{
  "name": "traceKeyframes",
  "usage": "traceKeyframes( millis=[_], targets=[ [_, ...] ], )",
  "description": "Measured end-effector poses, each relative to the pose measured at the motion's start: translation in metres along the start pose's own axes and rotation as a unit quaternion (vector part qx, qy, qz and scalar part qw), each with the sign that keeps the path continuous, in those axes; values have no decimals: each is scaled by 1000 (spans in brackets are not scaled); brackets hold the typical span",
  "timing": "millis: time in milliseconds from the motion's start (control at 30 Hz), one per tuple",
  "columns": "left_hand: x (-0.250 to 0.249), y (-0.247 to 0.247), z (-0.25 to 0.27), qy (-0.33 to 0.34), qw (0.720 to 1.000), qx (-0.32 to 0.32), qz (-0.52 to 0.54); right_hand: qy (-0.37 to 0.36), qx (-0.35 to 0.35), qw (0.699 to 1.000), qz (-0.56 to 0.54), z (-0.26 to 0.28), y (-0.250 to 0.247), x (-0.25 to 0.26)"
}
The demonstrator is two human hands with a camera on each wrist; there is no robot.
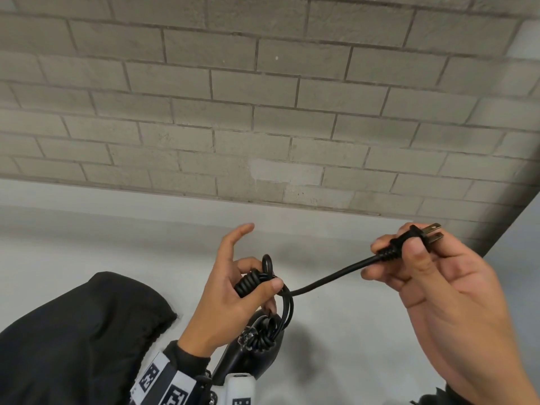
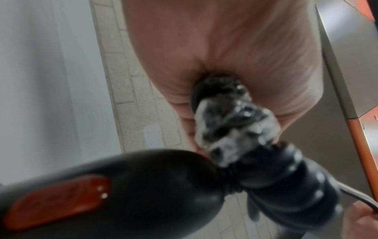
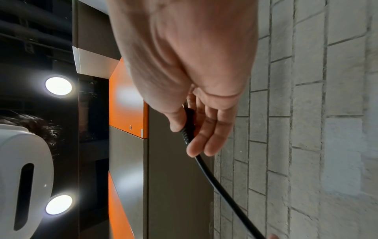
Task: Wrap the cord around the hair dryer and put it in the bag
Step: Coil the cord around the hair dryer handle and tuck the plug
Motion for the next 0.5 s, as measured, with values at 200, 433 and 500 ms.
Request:
traceKeyframes(
  millis=[200,433,500],
  targets=[
    [-6,-3,0,54,994,-9,-91,-62,-19,998,10,-6,-6,18],
    [-10,0,4,86,976,20,-197,-105,5,994,30,-27,-11,46],
    [-12,3,4,87,975,36,-201,-100,8,995,30,-30,-10,45]
  ],
)
Point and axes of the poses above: each hand's wrist, its own z-axis away from the middle knuckle, its own y-axis out of the palm, x = y × z, the point moved 6 cm from there along -z, towards the middle knuckle, and after that the axes turned 4 degrees about -x, right-handed, at the moved point
